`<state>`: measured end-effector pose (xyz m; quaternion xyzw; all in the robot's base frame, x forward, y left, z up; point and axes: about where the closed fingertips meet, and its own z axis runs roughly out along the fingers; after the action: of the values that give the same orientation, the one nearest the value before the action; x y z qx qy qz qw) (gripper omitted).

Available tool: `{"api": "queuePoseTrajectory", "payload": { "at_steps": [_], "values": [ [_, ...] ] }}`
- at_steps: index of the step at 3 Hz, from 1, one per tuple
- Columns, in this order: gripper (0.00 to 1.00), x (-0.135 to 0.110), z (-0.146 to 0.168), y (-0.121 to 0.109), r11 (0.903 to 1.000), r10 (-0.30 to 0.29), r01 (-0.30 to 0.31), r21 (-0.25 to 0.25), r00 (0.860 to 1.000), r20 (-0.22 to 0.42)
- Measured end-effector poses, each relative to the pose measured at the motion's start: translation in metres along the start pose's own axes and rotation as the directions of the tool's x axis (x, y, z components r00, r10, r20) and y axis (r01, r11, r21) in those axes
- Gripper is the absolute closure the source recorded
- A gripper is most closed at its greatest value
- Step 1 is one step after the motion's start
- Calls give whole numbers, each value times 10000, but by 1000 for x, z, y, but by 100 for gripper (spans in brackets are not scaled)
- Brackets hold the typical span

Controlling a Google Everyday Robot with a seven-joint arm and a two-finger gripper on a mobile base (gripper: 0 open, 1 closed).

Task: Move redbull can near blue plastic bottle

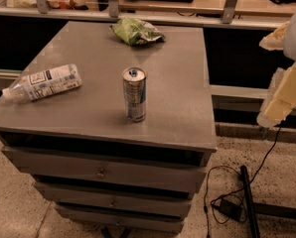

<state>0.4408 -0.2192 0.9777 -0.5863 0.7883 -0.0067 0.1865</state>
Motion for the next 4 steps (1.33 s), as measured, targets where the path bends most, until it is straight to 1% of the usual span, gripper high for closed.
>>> {"api": "queuePoseTrajectory", "payload": {
  "at_steps": [1, 2, 3, 4],
  "values": [
    [0, -11, 5, -7, 9988, 376, -312, -383, 9830, 1795],
    [0, -39, 13, -12, 9980, 388, -170, -606, 9246, 3791],
    [0, -92, 21, -6, 9976, 121, 301, -625, 8118, 5838],
    [0, -137, 33, 0, 9966, 168, 452, -684, 7035, 7105]
  ]
}}
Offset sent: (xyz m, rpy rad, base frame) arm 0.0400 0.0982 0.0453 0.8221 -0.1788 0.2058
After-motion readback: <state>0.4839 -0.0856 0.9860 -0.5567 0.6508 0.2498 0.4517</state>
